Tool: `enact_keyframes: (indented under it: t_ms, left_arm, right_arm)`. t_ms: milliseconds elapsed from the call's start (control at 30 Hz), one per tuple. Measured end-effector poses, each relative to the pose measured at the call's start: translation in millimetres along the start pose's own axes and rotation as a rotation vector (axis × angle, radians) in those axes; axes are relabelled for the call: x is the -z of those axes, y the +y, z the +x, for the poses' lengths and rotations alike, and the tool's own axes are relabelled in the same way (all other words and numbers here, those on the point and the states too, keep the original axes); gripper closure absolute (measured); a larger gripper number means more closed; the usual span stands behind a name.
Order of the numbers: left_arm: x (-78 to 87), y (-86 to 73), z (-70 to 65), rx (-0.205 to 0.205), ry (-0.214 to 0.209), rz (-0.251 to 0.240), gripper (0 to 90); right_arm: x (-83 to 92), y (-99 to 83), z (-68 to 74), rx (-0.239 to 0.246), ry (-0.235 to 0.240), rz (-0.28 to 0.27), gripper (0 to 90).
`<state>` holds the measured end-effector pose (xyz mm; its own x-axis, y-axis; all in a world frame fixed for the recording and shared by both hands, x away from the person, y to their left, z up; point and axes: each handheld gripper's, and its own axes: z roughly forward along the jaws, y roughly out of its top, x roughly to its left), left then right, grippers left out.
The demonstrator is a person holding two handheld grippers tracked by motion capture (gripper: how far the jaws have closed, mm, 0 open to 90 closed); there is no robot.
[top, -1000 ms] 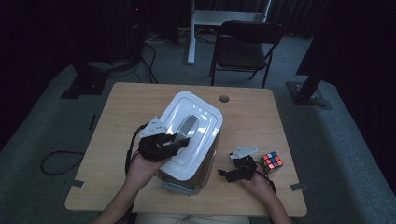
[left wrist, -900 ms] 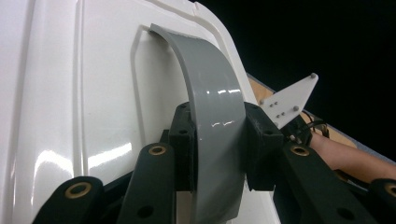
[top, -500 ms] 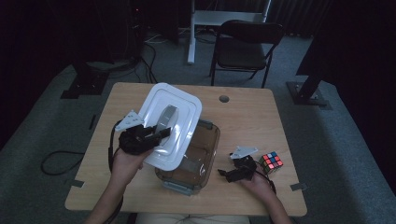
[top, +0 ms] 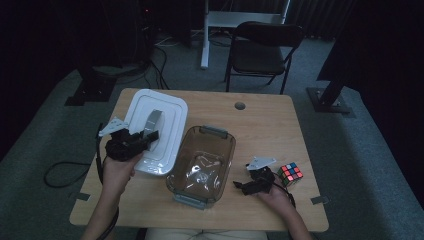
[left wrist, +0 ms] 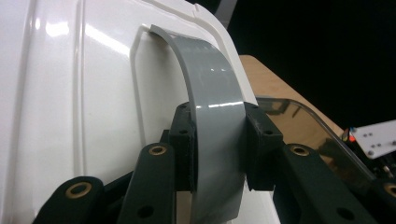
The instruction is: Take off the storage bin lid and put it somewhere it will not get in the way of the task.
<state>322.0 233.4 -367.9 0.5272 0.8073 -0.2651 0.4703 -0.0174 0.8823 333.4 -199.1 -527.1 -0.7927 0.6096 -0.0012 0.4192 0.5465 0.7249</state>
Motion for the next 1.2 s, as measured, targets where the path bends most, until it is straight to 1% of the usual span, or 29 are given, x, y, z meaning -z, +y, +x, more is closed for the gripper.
enact_keyframes:
  t_ms: [33, 67, 133, 200, 267, 333, 367, 400, 433, 467, 533, 567, 600, 633, 667, 733, 767, 800, 833, 900, 933, 967, 1033, 1133, 1167, 1200]
  left_arm:
    - [0.5, -0.8, 3.4, 0.006, 0.009, 0.000, 69.8]
    - [1.6, -1.6, 6.5, 0.009, 0.011, -0.002, 69.8]
    - [3.5, -3.5, 12.3, 0.029, 0.010, -0.005, 69.8]
    - [4.0, -5.8, 17.0, 0.036, 0.028, -0.009, 69.8]
    - [1.9, -9.4, 22.8, 0.048, 0.037, 0.001, 69.9]
    - [-2.7, -14.9, 29.5, 0.067, 0.040, 0.011, 69.9]
    - [-2.7, -14.9, 29.5, 0.067, 0.040, 0.011, 69.8]
    - [-7.7, -20.4, 35.4, 0.086, 0.041, 0.021, 69.8]
    - [-10.7, -23.8, 38.5, 0.099, 0.034, 0.021, 69.9]
    - [-14.0, -26.8, 41.7, 0.108, 0.035, 0.034, 69.9]
    - [-19.9, -33.3, 46.4, 0.126, 0.026, 0.037, 69.9]
    - [-23.0, -36.0, 48.1, 0.129, 0.030, 0.051, 69.9]
    - [-26.9, -39.9, 49.7, 0.134, 0.029, 0.052, 69.8]
    - [-29.1, -42.1, 51.1, 0.133, 0.029, 0.059, 69.8]
    - [-32.5, -44.9, 52.3, 0.142, 0.037, 0.070, 69.8]
    - [-37.9, -51.6, 55.1, 0.149, 0.031, 0.068, 69.8]
    - [-37.9, -51.6, 55.1, 0.149, 0.031, 0.068, 69.8]
    - [-42.8, -57.9, 56.4, 0.168, 0.029, 0.079, 69.8]
    - [-45.0, -61.2, 56.2, 0.178, 0.035, 0.079, 69.8]
    - [-49.3, -67.0, 56.0, 0.186, 0.045, 0.098, 69.8]
    - [-51.3, -70.0, 56.2, 0.194, 0.042, 0.100, 69.8]
    - [-53.9, -73.4, 56.4, 0.195, 0.037, 0.113, 69.9]
    - [-57.1, -77.5, 56.5, 0.191, 0.040, 0.119, 69.8]
    - [-61.7, -82.9, 57.3, 0.204, 0.039, 0.132, 69.8]
    - [-63.6, -84.7, 57.1, 0.198, 0.046, 0.141, 69.8]
    - [-64.5, -86.1, 56.9, 0.201, 0.048, 0.143, 69.8]
  right_arm:
    - [0.0, 0.0, 0.0, 0.000, 0.000, 0.000, 13.2]
    - [0.0, 0.0, 0.0, -0.001, 0.000, 0.000, 13.2]
    - [0.0, 0.0, 0.1, -0.001, 0.000, 0.000, 13.2]
    - [0.0, 0.0, -0.1, 0.001, -0.001, 0.000, 13.2]
    - [0.0, 0.0, -0.1, 0.001, -0.001, 0.000, 13.2]
    - [-0.1, 0.0, -0.2, 0.002, -0.002, -0.001, 13.2]
    - [-0.1, 0.0, -0.2, 0.002, -0.002, -0.001, 13.2]
    - [-0.1, 0.0, -0.1, 0.002, -0.001, -0.001, 13.2]
    - [0.0, 0.0, -0.1, 0.001, -0.001, 0.000, 13.2]
    - [0.0, 0.0, -0.1, 0.002, -0.001, 0.000, 13.2]
    - [0.0, 0.0, -0.1, 0.001, -0.001, 0.000, 13.2]
    - [0.0, 0.0, -0.1, 0.001, -0.001, 0.000, 13.2]
    - [0.0, 0.0, -0.1, 0.001, -0.001, 0.000, 13.2]
    - [0.0, 0.0, -0.1, 0.001, -0.001, 0.000, 13.2]
    - [0.0, -0.1, -0.1, 0.001, -0.001, 0.001, 13.2]
    - [0.0, 0.0, -0.1, 0.001, -0.001, 0.001, 13.2]
    - [0.0, 0.0, -0.1, 0.001, -0.001, 0.001, 13.2]
    - [0.0, 0.0, -0.1, 0.001, -0.001, 0.001, 13.2]
    - [0.0, 0.0, -0.1, 0.001, -0.001, 0.000, 13.3]
    - [0.0, 0.0, -0.1, 0.001, -0.001, 0.001, 13.2]
    - [0.0, 0.0, -0.1, 0.001, -0.001, 0.000, 13.3]
    - [0.0, 0.0, -0.1, 0.001, -0.001, 0.000, 13.2]
    - [0.0, 0.0, -0.1, 0.001, -0.001, 0.000, 13.2]
    - [0.0, 0.0, -0.1, 0.001, -0.001, 0.000, 13.2]
    - [0.0, 0.0, -0.1, 0.001, -0.001, 0.001, 13.2]
    - [0.0, 0.0, -0.1, 0.001, -0.001, 0.000, 13.2]
